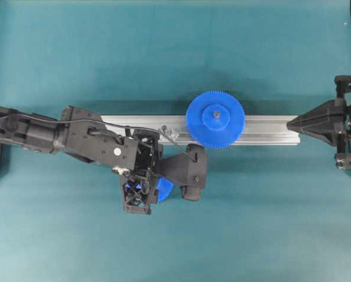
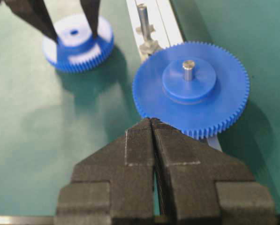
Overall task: Find the location of the shaft and insert the small gear.
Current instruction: 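Close the left gripper on the small blue gear's hub, then lift the gear and carry it toward the empty left shaft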
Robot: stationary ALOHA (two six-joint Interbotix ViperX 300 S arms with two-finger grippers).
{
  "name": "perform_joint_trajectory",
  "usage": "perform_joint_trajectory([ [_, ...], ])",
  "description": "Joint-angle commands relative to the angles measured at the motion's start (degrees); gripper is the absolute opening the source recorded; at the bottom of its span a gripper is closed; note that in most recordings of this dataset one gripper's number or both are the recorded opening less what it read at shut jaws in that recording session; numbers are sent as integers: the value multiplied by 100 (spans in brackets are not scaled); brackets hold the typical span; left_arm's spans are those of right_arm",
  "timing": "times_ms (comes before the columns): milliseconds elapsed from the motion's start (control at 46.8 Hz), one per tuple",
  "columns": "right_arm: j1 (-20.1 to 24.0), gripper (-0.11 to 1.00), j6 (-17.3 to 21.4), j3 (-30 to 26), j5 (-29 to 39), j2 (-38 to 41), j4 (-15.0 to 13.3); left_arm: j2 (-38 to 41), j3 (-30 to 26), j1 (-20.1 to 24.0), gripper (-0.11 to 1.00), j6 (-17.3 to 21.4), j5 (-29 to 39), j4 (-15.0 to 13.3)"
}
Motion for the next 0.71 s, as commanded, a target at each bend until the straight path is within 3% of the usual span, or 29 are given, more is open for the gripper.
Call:
perform_joint_trajectory([
  [0, -18, 1, 62, -53, -26, 35, 0, -299, -290, 26, 63, 9, 272, 18],
  [299, -18, 1, 62, -53, -26, 35, 0, -562, -536, 149, 63, 26, 809, 18],
  [684, -18, 1, 62, -53, -18, 35, 0, -1178, -624, 396, 63, 193, 844, 18],
])
